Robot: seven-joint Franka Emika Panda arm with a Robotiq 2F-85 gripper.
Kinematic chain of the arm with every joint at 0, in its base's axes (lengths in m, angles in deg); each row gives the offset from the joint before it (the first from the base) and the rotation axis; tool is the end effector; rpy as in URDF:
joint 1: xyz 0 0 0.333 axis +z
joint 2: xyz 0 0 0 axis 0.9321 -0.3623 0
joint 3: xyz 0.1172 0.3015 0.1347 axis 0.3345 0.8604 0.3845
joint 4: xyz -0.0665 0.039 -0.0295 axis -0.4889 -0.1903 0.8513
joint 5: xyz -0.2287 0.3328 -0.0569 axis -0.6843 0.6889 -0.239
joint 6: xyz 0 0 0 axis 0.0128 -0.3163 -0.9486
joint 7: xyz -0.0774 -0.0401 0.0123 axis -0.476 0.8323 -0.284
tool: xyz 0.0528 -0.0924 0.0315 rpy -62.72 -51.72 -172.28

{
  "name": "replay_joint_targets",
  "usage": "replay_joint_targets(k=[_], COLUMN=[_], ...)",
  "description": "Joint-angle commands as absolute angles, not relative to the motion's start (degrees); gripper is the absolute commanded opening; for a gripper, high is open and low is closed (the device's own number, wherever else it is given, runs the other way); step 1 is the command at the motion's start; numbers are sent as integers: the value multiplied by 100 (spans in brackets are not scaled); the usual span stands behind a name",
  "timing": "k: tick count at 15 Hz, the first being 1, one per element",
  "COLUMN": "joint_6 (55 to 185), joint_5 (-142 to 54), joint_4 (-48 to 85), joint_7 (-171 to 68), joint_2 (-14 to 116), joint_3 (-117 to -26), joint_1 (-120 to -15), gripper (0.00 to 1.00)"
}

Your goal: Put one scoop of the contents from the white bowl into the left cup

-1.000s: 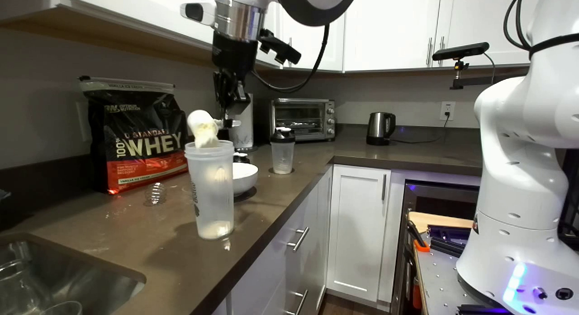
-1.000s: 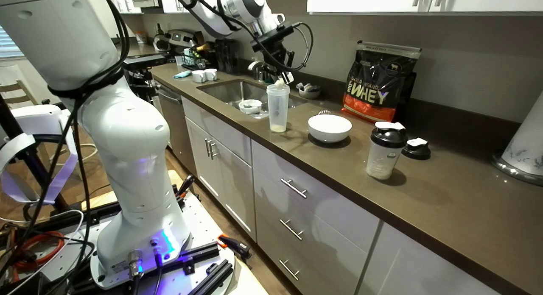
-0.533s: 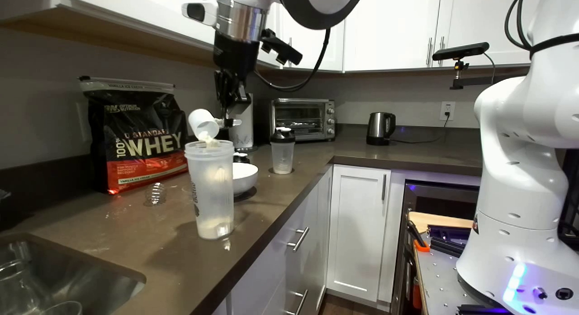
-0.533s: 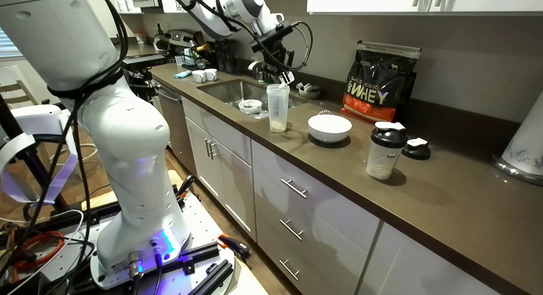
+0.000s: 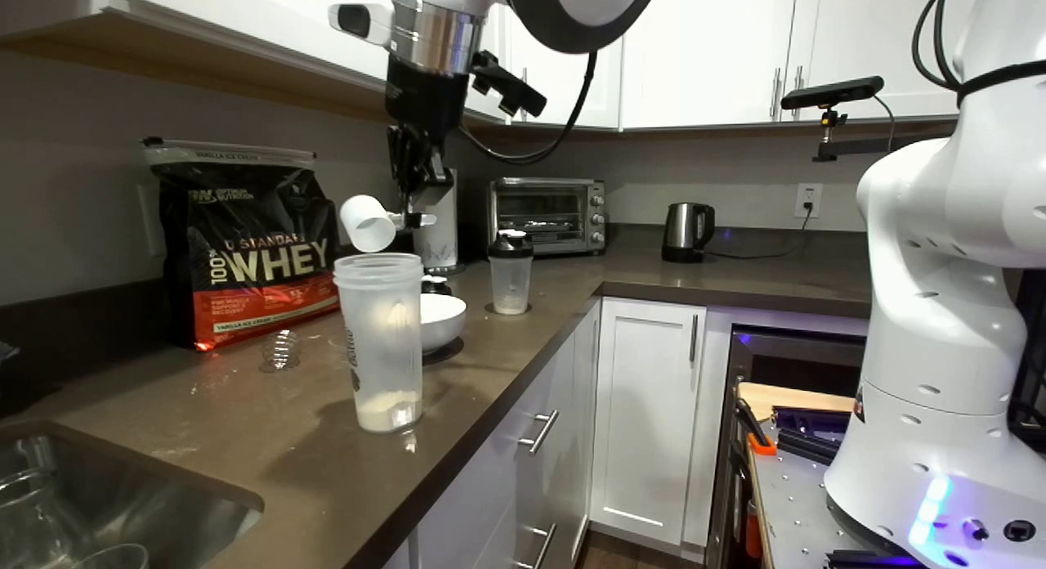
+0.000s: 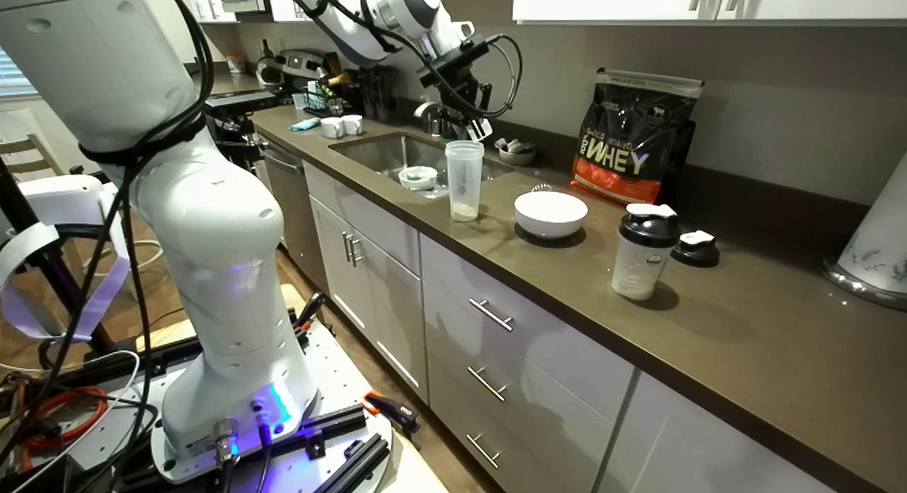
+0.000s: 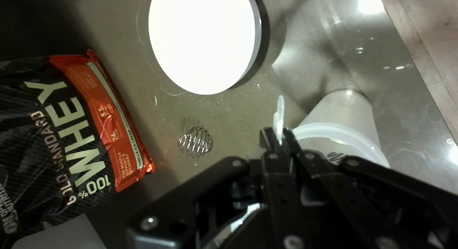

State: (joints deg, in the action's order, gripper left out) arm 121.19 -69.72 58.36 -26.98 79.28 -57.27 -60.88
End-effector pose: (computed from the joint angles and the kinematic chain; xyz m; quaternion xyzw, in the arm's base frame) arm 0.4861 0.1530 0.4761 0.8572 0.4532 0.1209 0.2129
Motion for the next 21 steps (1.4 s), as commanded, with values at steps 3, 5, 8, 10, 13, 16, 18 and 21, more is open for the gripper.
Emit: replay_joint_targets(k=[3, 5, 8, 10, 13, 16, 18, 21], joint_6=[12259, 12209, 12092, 11982, 11878, 11791, 11696, 11367], joint_5=[-7208, -7133, -7061, -6944, -6869, -6919, -6902, -6676], joint_4=[5978, 5953, 5874, 5792, 5701, 5588, 5488, 5241], joint_7=[-2927, -2868, -2830, -2768, -2777, -2884, -2943, -2918], joint_2=[8097, 8096, 8044, 7968, 7884, 7731, 7583, 7264], joint_3=[-5717, -5739, -5779, -5841, -5942, -6045, -6118, -6251], joint_1=[-6086, -6079, -6099, -6110, -6153, -6229, -6292, -6363], gripper=[1, 1, 1, 1, 1, 1, 1, 1])
